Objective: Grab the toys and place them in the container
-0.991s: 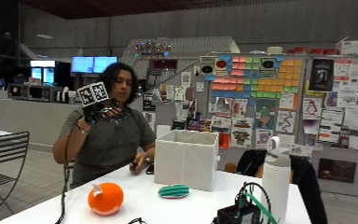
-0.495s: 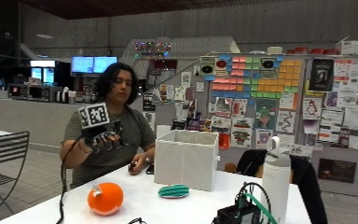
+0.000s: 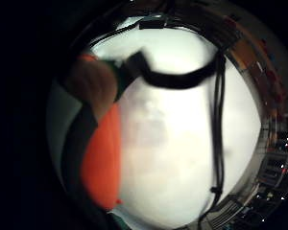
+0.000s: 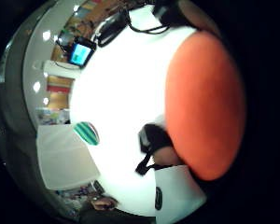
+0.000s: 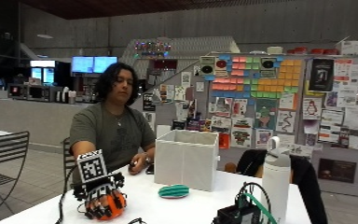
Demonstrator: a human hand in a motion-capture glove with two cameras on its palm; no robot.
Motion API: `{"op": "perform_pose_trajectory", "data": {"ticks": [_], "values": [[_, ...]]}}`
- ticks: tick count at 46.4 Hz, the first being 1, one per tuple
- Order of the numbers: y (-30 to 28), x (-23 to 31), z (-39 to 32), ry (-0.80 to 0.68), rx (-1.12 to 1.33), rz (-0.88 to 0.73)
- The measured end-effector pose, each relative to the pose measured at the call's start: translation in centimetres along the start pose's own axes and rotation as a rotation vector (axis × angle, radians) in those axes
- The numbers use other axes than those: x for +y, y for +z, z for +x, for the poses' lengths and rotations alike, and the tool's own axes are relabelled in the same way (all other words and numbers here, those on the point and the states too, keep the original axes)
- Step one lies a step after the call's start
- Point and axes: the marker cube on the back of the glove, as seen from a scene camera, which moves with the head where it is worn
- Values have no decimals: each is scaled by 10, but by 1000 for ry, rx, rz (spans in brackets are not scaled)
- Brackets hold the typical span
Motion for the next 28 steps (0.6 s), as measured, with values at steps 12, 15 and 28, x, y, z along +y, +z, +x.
{"op": "perform_pose_trajectory", "data": {"ticks": [12, 15, 28], "values": [[-24, 48, -18, 4, 20, 249], [-42, 81, -32, 57, -20, 207], [-213, 236, -134, -691, -382, 395]]}}
